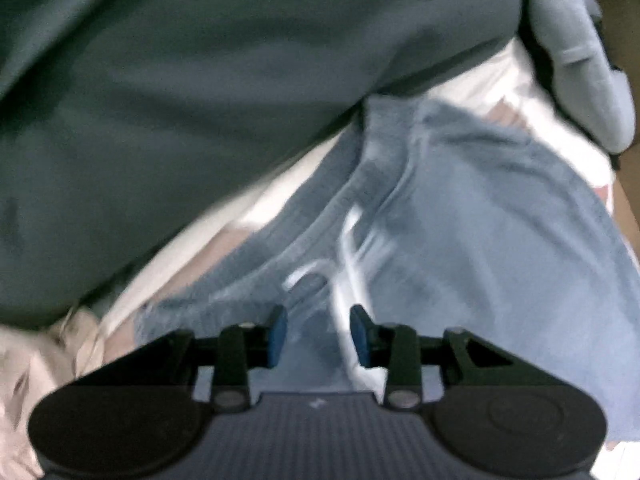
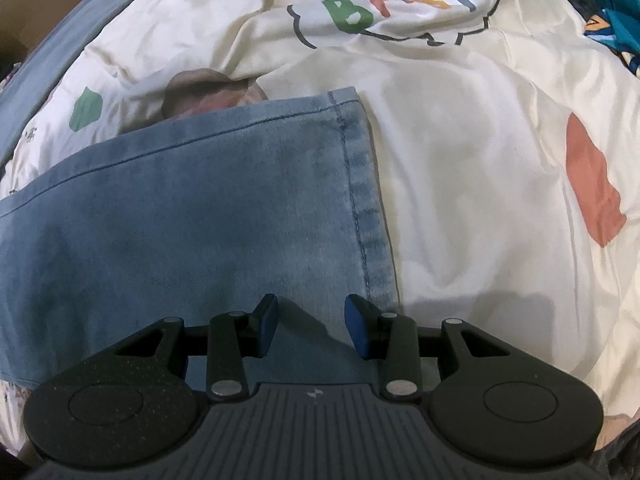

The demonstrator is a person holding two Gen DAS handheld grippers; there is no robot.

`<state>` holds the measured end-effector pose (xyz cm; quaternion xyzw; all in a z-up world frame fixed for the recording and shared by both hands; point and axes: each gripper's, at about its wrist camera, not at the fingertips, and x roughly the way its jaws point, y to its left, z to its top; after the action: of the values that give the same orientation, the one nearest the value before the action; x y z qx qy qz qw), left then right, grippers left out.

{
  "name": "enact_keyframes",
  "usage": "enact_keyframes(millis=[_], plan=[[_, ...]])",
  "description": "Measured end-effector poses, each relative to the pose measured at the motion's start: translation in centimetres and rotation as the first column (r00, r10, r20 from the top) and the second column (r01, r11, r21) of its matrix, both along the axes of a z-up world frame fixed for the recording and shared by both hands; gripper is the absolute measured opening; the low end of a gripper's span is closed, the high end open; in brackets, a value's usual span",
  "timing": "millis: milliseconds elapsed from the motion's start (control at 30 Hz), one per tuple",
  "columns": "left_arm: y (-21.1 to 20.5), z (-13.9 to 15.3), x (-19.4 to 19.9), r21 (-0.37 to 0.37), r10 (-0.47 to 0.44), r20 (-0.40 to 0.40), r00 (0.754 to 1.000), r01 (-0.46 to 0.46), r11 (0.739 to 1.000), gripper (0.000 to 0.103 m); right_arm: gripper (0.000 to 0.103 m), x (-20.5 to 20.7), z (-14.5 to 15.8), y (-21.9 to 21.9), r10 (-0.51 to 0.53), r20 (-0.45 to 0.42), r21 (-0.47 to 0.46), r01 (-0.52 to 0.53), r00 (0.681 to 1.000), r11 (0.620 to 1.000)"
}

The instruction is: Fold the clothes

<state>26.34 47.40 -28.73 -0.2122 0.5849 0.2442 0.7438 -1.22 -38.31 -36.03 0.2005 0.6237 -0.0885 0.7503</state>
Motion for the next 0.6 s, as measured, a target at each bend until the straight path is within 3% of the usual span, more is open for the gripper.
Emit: enact_keyframes(millis=[167, 300, 400, 533, 600], plan=[[-0.5, -2.8, -2.1, -0.036, 0.039, -0.034, 0.999, -0.040, 0.999, 0.038, 0.044, -1.2, -0.1, 0.2, -0.033, -0.002, 0.003, 0.033, 0.999, 0.999], [-1.5, -4.9, -2.0, -0.060, 0.010, -0.083, 0.996, -0.015, 0.998, 0.044, 0.044, -2.2, -0.4, 1.2, -0.051, -0.019, 0.008, 0.051, 0.999, 0.999], [-0.6, -7.0, -1.4, -0.038, 0.074, -0.142, 0.987, -0.081, 0.996, 0.044, 0.044, -2.5, -0.5, 1.4, -0.048, -0.034, 0.007, 0.048, 0.998, 0.999], [1.4, -7.9, -1.3, 0.059, 0.136, -0.152, 0.979, -0.129, 0.990, 0.045, 0.044, -3.0, -0.6, 1.1, -0.067, -0.042, 0.005, 0.067, 0.997, 0.998], [2.7, -8.3, -1.3, 0.054, 0.182, -0.153, 0.971, -0.176, 0.983, 0.043, 0.044, -3.1, -0.8, 1.0, -0.074, -0.046, 0.005, 0.074, 0.996, 0.997]])
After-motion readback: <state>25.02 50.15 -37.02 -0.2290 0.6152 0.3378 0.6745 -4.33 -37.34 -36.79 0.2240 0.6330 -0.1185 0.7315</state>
